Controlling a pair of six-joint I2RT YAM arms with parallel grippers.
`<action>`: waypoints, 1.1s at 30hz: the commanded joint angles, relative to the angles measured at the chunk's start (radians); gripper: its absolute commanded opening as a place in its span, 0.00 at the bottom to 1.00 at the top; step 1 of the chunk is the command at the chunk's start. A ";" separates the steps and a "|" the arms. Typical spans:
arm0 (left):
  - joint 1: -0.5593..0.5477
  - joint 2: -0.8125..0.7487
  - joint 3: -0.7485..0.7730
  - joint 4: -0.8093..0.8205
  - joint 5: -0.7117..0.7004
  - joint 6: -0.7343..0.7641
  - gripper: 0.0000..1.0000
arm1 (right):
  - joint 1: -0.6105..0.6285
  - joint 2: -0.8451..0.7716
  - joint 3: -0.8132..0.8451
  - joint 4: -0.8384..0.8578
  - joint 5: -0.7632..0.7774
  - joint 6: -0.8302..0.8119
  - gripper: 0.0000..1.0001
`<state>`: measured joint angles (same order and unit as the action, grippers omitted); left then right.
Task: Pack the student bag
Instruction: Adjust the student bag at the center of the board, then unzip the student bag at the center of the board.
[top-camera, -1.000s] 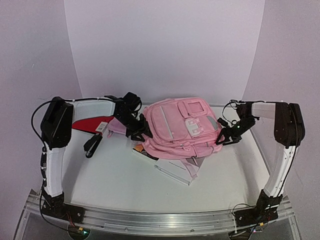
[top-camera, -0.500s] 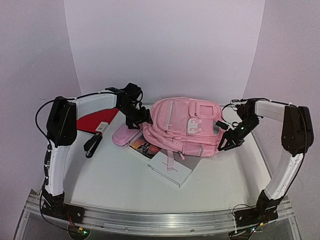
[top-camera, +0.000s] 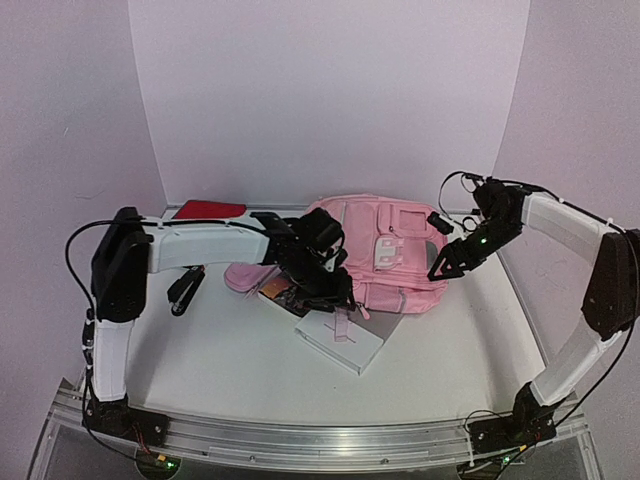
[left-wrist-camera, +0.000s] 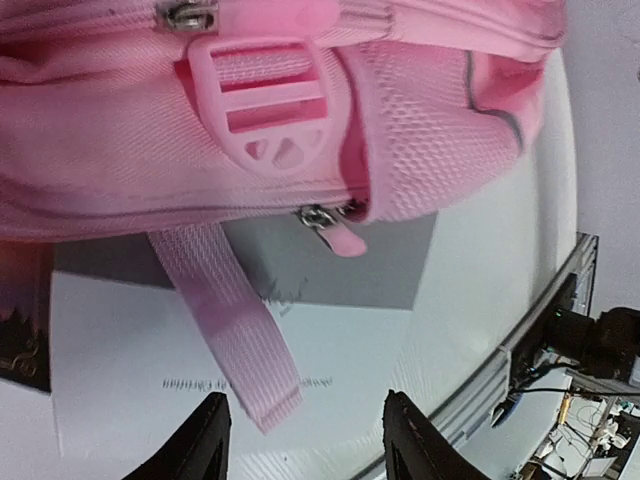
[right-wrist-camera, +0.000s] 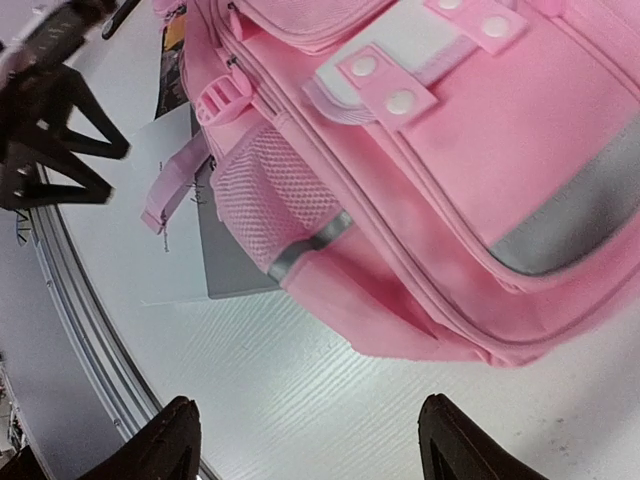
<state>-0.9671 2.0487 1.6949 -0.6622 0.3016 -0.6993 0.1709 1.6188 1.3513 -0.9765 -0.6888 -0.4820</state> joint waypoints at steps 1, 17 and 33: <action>-0.010 0.117 0.117 0.021 -0.019 0.008 0.50 | 0.060 -0.019 -0.066 0.160 0.045 0.113 0.74; -0.091 0.143 0.184 0.016 -0.186 0.008 0.40 | 0.116 0.056 -0.226 0.365 0.024 0.143 0.66; -0.098 0.363 0.445 -0.224 -0.382 -0.087 0.44 | 0.179 0.153 -0.241 0.464 0.007 0.215 0.65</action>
<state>-1.0698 2.3637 2.0615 -0.7634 0.0408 -0.7272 0.3256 1.7416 1.1255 -0.5507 -0.6708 -0.2867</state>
